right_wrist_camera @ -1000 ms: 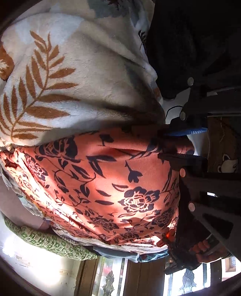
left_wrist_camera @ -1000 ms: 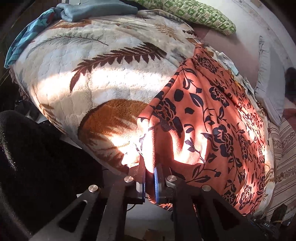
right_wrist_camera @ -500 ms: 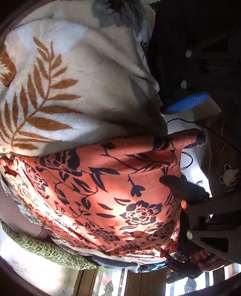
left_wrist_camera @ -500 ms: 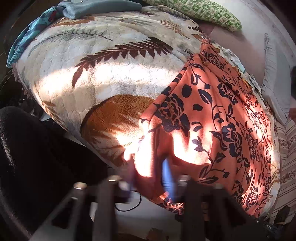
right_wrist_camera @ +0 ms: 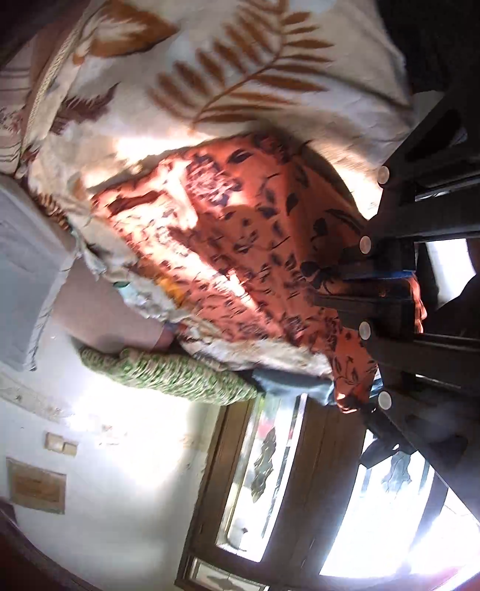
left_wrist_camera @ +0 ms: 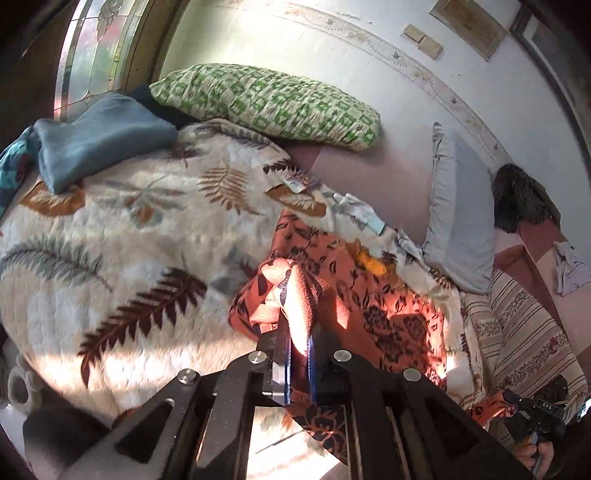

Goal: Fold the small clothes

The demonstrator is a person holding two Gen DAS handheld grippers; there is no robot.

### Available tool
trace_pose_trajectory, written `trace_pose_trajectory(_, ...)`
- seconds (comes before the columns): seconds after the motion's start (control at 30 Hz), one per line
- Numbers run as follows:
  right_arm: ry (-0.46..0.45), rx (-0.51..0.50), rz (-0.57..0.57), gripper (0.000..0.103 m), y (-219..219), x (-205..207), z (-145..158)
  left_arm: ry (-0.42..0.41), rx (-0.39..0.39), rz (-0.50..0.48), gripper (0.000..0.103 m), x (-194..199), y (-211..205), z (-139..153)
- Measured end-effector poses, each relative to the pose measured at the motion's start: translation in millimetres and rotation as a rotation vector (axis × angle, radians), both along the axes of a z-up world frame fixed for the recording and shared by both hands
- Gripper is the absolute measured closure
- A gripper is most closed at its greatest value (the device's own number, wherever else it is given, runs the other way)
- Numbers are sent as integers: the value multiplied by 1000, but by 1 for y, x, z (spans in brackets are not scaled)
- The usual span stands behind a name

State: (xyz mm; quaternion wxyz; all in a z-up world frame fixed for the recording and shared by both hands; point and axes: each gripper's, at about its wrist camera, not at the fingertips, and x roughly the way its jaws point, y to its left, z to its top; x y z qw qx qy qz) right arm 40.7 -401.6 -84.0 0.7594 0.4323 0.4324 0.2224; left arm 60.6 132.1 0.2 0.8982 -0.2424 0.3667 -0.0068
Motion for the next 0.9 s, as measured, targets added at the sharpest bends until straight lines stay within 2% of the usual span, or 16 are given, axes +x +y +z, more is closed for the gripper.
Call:
trace_pose_trajectory(0.1, -40, 21, -63, 96, -11, 64, 19, -12, 8, -19, 96, 77, -3, 8)
trace_pose_trajectory(0.17, -42, 11, -108, 96, -22, 112, 21, 4, 7, 5, 92, 132, -5, -3)
trace_pose_trajectory(0.2, -25, 12, -137, 96, -29, 137, 17, 34, 27, 18, 88, 164, -9, -12)
trace_pose_trajectory(0.23, 7, 24, -160, 95, -34, 163, 7, 77, 56, 22, 74, 194, -12, -26)
trace_pose_trajectory(0.27, 47, 4, -179, 94, -37, 187, -6, 112, 76, 53, 66, 218, -12, -43)
trace_pose_trajectory(0.3, 89, -34, -189, 87, -40, 210, -22, 155, 108, 80, 41, 236, -12, -63)
trace_pose_trajectory(0.33, 137, -54, -197, 78, -42, 232, -42, 211, 132, 95, 35, 250, -11, -83)
trace_pose_trajectory(0.37, 190, -81, -201, 45, -43, 250, -64, 256, 137, 105, 35, 257, -8, -98)
trace_pose_trajectory(0.4, 236, -131, -218, 19, -43, 257, -80, 265, 128, 111, 35, 256, -4, -105)
trace_pose_trajectory(0.43, 251, -180, -259, 19, -47, 259, -88, 251, 128, 118, 35, 251, 0, -106)
trace_pose_trajectory(0.5, 189, -159, -306, 19, -52, 247, -92, 203, 152, 120, 35, 235, 6, -96)
trace_pose_trajectory(0.57, 145, -168, -342, 19, -57, 231, -85, 145, 185, 123, 35, 213, 9, -80)
trace_pose_trajectory(0.63, 104, -198, -349, 19, -60, 213, -70, 91, 209, 86, 35, 191, 5, -61)
trace_pose_trajectory(0.73, 29, -194, -272, 19, -42, 198, -40, 41, 225, 7, 29, 161, -13, -47)
trace_pose_trajectory(0.83, -39, -102, -113, 17, -7, 191, -25, 29, 270, -74, 21, 147, -38, -57)
trace_pose_trajectory(0.9, -38, -90, -22, 16, 18, 196, -36, 115, 321, -132, 17, 156, -54, -87)
